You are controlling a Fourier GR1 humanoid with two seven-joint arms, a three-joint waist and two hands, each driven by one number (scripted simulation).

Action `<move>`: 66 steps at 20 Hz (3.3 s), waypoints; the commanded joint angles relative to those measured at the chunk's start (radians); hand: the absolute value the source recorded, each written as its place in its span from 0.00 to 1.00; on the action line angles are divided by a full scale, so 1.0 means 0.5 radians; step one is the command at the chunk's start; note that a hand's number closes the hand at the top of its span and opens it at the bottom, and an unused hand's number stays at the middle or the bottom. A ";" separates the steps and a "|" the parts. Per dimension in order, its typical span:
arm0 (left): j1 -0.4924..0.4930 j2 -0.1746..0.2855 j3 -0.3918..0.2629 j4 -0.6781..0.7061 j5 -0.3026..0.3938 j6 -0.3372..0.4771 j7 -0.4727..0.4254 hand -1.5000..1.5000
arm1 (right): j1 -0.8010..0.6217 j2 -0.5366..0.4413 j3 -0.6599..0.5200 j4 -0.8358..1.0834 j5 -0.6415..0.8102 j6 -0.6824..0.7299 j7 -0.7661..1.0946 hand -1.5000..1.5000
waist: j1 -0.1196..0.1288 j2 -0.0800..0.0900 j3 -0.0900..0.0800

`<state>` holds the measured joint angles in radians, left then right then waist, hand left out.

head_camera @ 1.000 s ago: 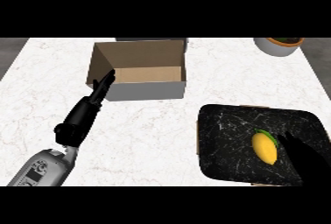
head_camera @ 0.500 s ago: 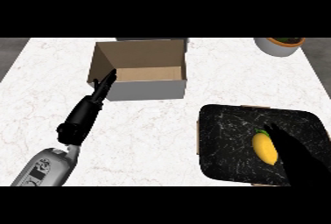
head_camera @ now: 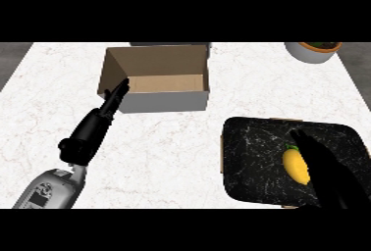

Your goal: Pick the lemon from the tray and place it in the cardboard box

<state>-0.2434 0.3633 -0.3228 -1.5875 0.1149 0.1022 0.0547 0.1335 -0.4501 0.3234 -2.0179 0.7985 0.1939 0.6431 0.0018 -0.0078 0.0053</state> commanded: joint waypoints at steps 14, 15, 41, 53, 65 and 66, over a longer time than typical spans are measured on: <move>0.070 -0.195 0.063 0.030 -0.134 -0.126 0.099 0.50 | -0.041 0.202 0.046 0.284 0.166 0.068 -0.068 0.00 | -0.004 0.014 -0.010; 0.010 -0.184 0.131 0.247 -0.099 -0.199 -0.044 0.50 | -0.010 0.188 0.034 0.375 0.183 -0.016 -0.164 0.00 | -0.013 0.018 -0.011; 0.080 -0.256 0.307 0.024 -0.195 -0.384 0.099 0.50 | -0.218 0.253 -0.098 0.903 0.496 -0.200 -0.488 1.00 | -0.001 0.015 -0.010; 0.020 -0.321 0.196 0.073 -0.264 -0.384 0.055 0.50 | -1.038 0.895 1.214 1.113 0.983 -0.368 0.365 1.00 | 0.147 0.024 -0.011; -0.055 -0.354 0.264 0.137 -0.247 -0.390 0.162 0.50 | -1.778 0.899 1.702 0.707 0.580 -0.443 1.186 1.00 | 0.104 0.008 -0.013; 0.027 -0.387 0.191 0.142 -0.320 -0.359 0.048 0.50 | -1.857 0.899 1.638 0.610 0.545 -0.412 1.176 1.00 | 0.093 0.006 -0.014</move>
<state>-0.2718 0.1880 -0.1973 -1.5461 -0.0413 -0.0673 0.0739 -0.6926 -0.0101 1.1115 -1.6260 1.1250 -0.0054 1.0721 0.0530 -0.0082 0.0024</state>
